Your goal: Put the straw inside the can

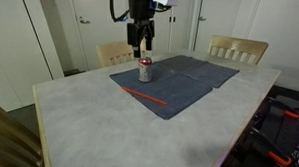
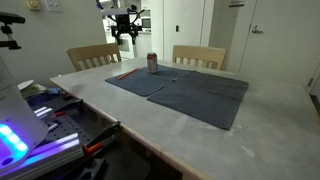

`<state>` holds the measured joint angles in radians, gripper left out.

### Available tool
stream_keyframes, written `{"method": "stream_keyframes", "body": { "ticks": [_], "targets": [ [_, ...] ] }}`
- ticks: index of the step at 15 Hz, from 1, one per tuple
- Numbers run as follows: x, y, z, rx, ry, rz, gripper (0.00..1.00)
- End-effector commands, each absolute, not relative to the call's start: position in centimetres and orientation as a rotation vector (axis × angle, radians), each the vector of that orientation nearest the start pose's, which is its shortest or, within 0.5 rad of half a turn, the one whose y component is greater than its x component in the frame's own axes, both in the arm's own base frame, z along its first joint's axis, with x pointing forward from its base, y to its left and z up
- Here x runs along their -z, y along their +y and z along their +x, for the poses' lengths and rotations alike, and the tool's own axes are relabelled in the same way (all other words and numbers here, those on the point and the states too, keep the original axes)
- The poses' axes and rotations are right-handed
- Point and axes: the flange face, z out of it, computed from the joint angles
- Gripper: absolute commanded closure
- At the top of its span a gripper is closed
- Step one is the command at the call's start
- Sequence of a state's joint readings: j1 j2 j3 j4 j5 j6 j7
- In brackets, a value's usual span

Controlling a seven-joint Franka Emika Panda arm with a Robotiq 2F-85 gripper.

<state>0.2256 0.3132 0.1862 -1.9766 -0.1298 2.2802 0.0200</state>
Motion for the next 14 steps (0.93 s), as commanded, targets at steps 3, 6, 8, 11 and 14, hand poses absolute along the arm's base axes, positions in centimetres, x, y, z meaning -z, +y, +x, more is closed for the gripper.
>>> {"method": "stream_keyframes", "body": {
  "ticks": [3, 6, 8, 11, 14],
  "targets": [
    [-28.1, 25.4, 57.4, 0.022, -0.647, -3.138, 0.0],
    [-27.3, 25.5, 57.4, -0.091, -0.709, -3.137, 0.0],
    [-27.2, 25.3, 56.9, -0.062, -0.666, -3.127, 0.0],
    [-27.4, 25.6, 56.8, -0.059, -0.679, -3.137, 0.0],
    [-26.3, 26.6, 56.6, -0.021, -0.671, -3.089, 0.0]
  ]
}}
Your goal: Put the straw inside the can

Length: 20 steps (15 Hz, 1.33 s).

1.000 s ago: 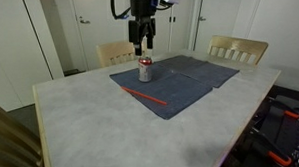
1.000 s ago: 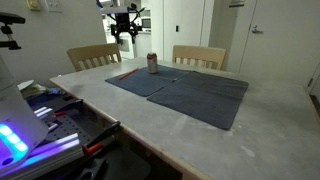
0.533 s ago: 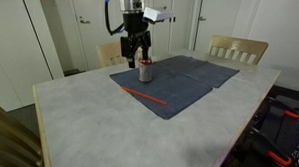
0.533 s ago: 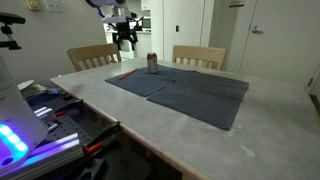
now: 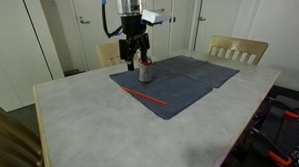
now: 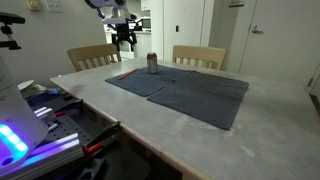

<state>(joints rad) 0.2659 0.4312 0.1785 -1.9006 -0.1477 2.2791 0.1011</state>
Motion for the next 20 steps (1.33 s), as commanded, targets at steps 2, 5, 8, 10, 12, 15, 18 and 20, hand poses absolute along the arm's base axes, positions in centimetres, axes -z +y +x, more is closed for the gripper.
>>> {"method": "stream_keyframes", "body": {
  "ticks": [2, 5, 8, 10, 12, 15, 18, 20],
  "targets": [
    [-25.4, 26.7, 57.0, 0.031, -0.671, -3.098, 0.0],
    [-24.1, 27.1, 57.7, 0.112, -0.669, -3.068, 0.0],
    [-21.7, 27.0, 58.4, 0.143, -0.654, -3.051, 0.0],
    [-19.7, 26.7, 58.7, 0.149, -0.648, -3.052, 0.0],
    [-18.0, 26.3, 59.1, 0.16, -0.636, -3.055, 0.0],
    [-16.0, 25.8, 59.8, 0.191, -0.596, -3.059, 0.0],
    [-14.3, 25.6, 60.6, 0.228, -0.513, -3.057, 0.0],
    [-13.4, 25.3, 60.9, 0.228, -0.467, -3.069, 0.0]
  ]
}}
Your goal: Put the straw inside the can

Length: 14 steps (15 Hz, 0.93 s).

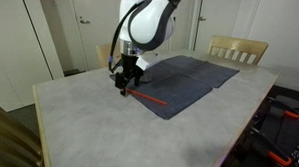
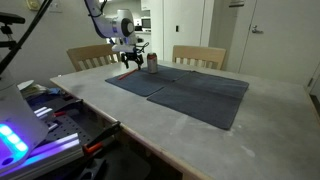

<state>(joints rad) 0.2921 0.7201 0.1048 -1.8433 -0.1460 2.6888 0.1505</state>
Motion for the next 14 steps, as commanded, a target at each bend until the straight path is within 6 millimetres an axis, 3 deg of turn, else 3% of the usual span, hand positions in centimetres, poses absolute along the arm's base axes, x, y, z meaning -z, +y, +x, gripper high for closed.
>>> {"method": "stream_keyframes", "body": {
  "ticks": [1, 3, 10, 14],
  "targets": [
    [-13.0, 25.2, 61.0, 0.228, -0.454, -3.075, 0.0],
    [-12.8, 25.1, 61.4, 0.232, -0.429, -3.083, 0.0],
    [-15.2, 25.9, 62.6, 0.257, -0.418, -3.094, 0.0],
    [-15.1, 26.1, 62.7, 0.252, -0.412, -3.104, 0.0]
  ]
}}
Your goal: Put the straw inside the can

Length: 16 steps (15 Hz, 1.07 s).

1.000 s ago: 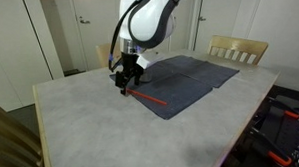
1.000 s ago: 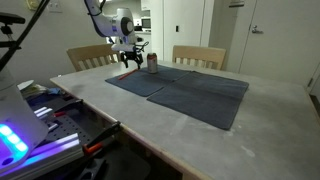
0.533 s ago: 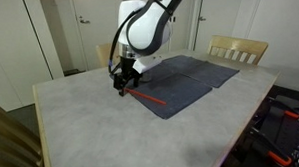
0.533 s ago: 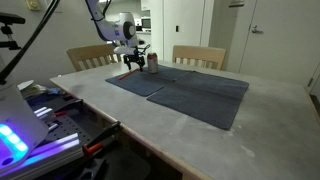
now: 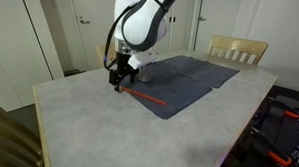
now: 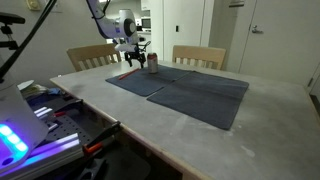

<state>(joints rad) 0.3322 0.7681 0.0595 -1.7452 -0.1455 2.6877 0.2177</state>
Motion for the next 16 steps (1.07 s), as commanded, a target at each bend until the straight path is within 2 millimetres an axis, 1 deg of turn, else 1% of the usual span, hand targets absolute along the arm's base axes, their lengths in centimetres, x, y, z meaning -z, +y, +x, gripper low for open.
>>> {"method": "stream_keyframes", "body": {
  "ticks": [1, 3, 4, 6, 7, 8, 9, 10, 11, 12, 13, 15, 16],
  "targets": [
    [-15.05, 26.06, 62.67, 0.244, -0.409, -3.108, 0.0],
    [-14.93, 26.09, 62.48, 0.217, -0.409, -3.117, 0.0],
    [-14.94, 26.07, 62.52, 0.205, -0.414, -3.119, 0.03],
    [-14.89, 26.05, 62.56, 0.186, -0.417, -3.126, 0.13],
    [-14.85, 26.02, 62.6, 0.175, -0.417, -3.128, 0.17],
    [-14.82, 26.01, 62.65, 0.164, -0.417, -3.131, 0.24],
    [-14.81, 26.01, 62.69, 0.158, -0.417, -3.132, 0.27],
    [-14.8, 25.99, 62.71, 0.152, -0.417, -3.133, 0.34],
    [-14.81, 25.96, 62.73, 0.147, -0.416, -3.135, 0.35],
    [-14.8, 25.94, 62.74, 0.139, -0.415, -3.137, 0.42],
    [-14.8, 25.93, 62.75, 0.135, -0.415, -3.138, 0.41],
    [-14.8, 25.95, 62.77, 0.131, -0.416, -3.14, 0.46],
    [-14.78, 25.95, 62.8, 0.129, -0.416, -3.14, 0.46]
  ]
}}
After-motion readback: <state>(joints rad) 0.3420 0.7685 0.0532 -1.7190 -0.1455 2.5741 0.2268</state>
